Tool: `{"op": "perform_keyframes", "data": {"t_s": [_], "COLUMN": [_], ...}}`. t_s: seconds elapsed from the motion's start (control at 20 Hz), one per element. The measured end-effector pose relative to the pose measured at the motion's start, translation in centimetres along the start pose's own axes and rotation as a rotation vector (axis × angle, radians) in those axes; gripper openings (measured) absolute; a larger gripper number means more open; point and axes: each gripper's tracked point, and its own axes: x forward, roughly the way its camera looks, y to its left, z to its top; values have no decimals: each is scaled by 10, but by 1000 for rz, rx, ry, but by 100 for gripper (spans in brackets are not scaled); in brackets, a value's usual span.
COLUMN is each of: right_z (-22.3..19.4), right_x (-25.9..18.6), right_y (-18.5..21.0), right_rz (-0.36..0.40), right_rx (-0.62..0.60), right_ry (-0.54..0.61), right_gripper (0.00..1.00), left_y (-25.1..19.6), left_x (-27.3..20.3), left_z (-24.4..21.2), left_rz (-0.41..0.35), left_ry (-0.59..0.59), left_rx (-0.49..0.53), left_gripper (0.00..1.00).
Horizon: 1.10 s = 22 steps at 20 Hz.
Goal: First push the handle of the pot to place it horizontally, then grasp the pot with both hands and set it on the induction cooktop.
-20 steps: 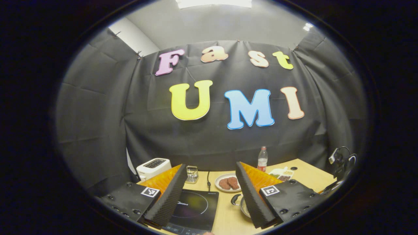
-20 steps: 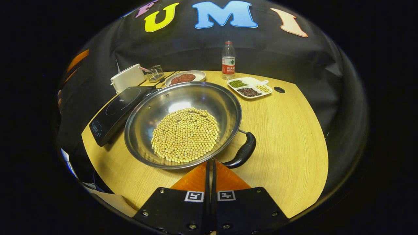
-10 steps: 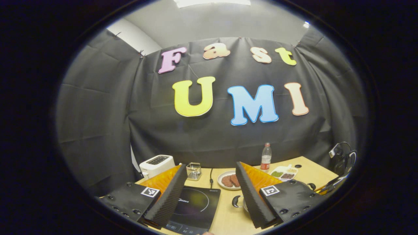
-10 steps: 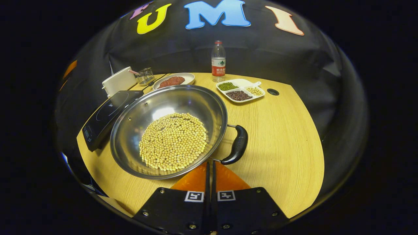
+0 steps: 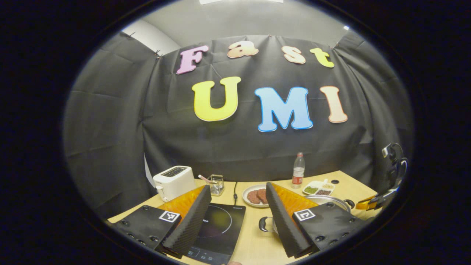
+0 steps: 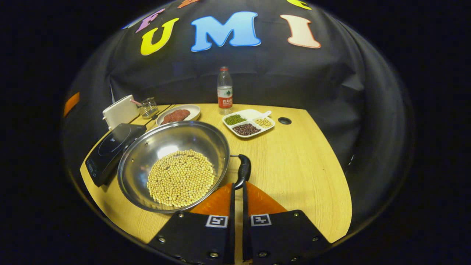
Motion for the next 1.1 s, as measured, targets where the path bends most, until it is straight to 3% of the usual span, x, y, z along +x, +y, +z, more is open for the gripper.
{"op": "perform_keyframes", "data": {"t_s": [0.2, 0.25, 0.4, 0.65, 0.7, 1.1], "right_z": [17, 21, 22, 24, 23, 17], "right_x": [-9, -12, -9, 0, 2, 24], "right_y": [-3, -2, 3, 10, 11, 5], "right_rz": [-11, -15, -17, -5, -5, -17], "right_rx": [38, 36, 27, 33, 37, 54], "right_ry": [-75, -87, -98, -94, -92, -54], "right_gripper": [94, 100, 100, 100, 100, 100], "left_y": [-20, -24, -42, -66, -70, -78], "left_x": [15, 18, 32, 56, 60, 90], "left_z": [-22, -29, -48, -90, -98, -154], "left_rz": [-73, -92, -154, -227, -233, -251], "left_ry": [49, 66, 116, 222, 243, 380], "left_rx": [9, 15, 14, -12, -18, -28], "left_gripper": [97, 97, 100, 97, 100, 95]}}
